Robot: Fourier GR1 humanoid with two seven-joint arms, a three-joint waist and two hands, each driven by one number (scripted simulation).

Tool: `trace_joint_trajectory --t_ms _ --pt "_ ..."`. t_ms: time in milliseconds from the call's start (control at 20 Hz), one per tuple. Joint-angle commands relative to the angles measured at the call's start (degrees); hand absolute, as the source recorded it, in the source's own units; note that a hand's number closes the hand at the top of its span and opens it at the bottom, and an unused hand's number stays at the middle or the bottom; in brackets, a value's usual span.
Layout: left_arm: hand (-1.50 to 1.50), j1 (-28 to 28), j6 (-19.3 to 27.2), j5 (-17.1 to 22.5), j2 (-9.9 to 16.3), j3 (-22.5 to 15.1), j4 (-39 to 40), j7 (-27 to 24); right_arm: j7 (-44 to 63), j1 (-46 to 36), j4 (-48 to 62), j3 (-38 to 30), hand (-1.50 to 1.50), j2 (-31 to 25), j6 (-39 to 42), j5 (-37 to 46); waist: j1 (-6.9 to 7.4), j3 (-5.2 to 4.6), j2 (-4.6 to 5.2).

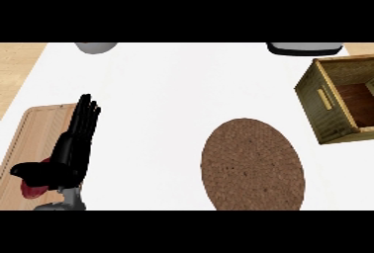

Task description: Pick the can from the placemat and place it in the basket

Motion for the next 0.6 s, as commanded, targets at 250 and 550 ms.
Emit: trace_joint_trajectory --t_ms 250,550 --pt "0.0 1.54 2.7 -2.79 -2.88 -3.31 -4.06 3.54 -8.02 -7.86 16.58 3.39 1.5 2.5 -4.78 5.49 0.33 0.01 0.0" --pt "0.0 -0.21 -0.54 -0.28 -0.67 0.42 0.73 0.49 -12.88 -11.17 26.6 1.05 1.5 0.54 -4.76 5.36 0.04 -0.01 -0.01"
